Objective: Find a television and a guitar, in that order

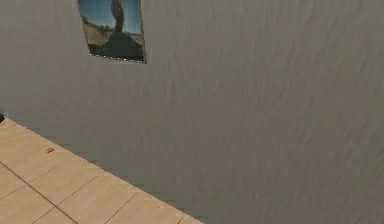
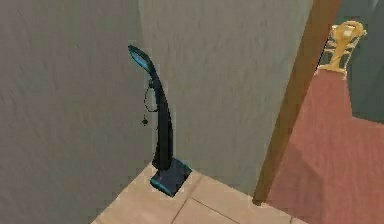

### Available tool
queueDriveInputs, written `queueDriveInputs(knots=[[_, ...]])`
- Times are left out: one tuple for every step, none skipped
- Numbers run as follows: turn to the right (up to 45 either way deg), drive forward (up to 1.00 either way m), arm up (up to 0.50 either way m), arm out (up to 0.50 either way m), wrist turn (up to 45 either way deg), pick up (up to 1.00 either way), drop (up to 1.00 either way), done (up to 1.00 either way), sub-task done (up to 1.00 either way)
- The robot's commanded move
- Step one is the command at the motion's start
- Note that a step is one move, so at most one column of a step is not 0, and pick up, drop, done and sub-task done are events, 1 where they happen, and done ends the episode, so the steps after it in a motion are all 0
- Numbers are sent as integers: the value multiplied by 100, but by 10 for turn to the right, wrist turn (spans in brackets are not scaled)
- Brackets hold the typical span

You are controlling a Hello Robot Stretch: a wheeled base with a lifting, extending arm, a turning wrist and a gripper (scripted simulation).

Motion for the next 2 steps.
queueDriveInputs(knots=[[300, 0, 0, 0, 0, 0, 0, 0, 0], [0, 5, 0, 0, 0, 0, 0, 0, 0]])
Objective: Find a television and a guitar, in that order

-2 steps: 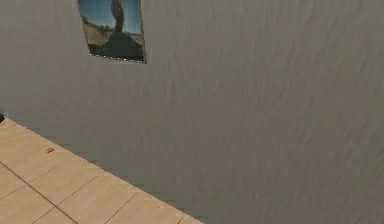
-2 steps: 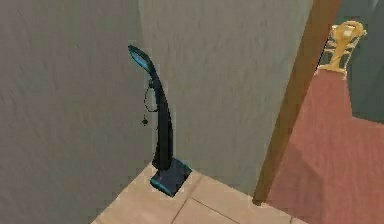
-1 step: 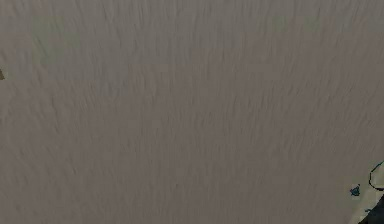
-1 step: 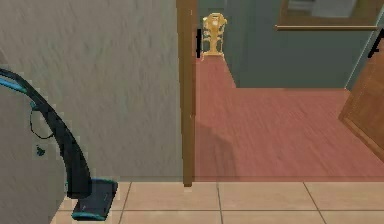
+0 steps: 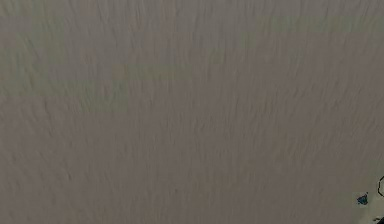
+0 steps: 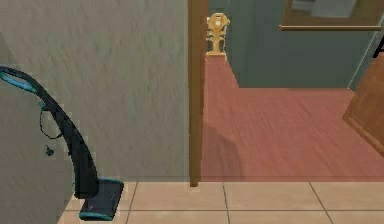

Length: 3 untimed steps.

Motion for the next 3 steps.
queueDriveInputs(knots=[[-450, 0, 0, 0, 0, 0, 0, 0, 0], [-210, 0, 0, 0, 0, 0, 0, 0, 0], [0, 80, 0, 0, 0, 0, 0, 0, 0]])
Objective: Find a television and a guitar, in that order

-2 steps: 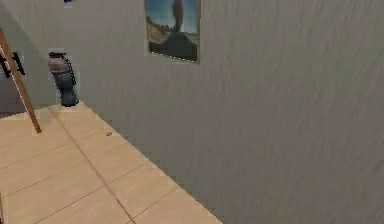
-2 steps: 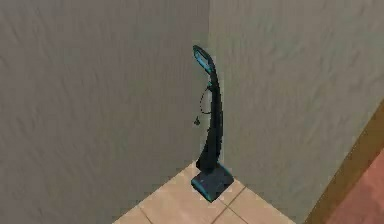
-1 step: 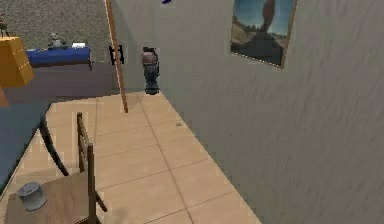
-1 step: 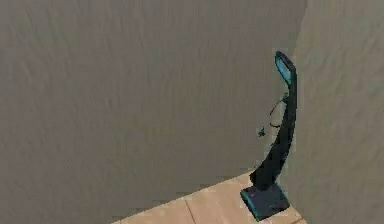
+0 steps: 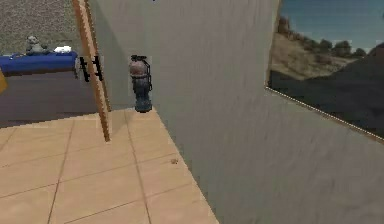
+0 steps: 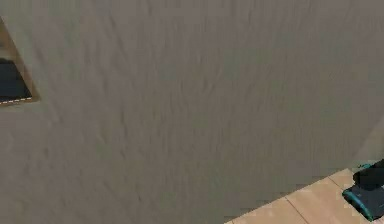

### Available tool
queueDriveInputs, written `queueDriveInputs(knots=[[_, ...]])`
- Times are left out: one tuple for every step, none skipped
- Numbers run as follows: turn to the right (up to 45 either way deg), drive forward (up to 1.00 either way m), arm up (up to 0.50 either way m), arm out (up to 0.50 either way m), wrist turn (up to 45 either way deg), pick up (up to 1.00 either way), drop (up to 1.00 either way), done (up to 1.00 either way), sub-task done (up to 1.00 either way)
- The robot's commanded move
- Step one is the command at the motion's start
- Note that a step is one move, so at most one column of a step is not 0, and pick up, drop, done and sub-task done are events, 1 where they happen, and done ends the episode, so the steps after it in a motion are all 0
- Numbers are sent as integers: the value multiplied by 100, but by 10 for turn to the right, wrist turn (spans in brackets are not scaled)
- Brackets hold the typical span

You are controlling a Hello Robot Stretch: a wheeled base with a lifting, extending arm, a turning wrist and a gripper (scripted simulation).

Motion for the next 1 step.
queueDriveInputs(knots=[[-210, 0, 0, 0, 0, 0, 0, 0, 0]])
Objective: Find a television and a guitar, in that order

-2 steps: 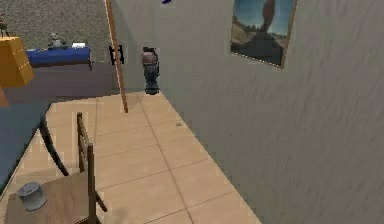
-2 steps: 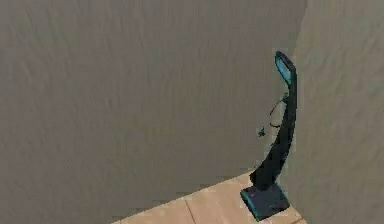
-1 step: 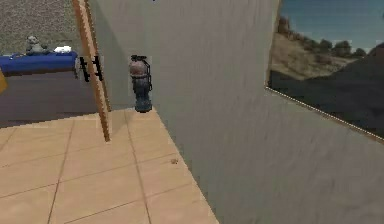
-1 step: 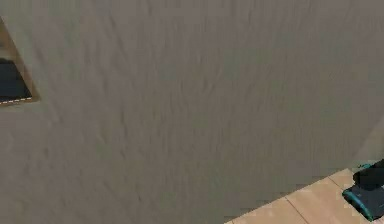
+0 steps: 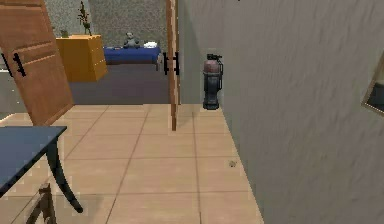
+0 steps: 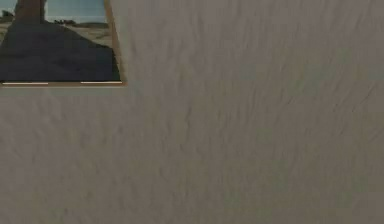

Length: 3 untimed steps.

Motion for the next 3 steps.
queueDriveInputs(knots=[[0, 45, 0, 0, 0, 0, 0, 0, 0], [-180, 0, 0, 0, 0, 0, 0, 0, 0], [0, 100, 0, 0, 0, 0, 0, 0, 0]])
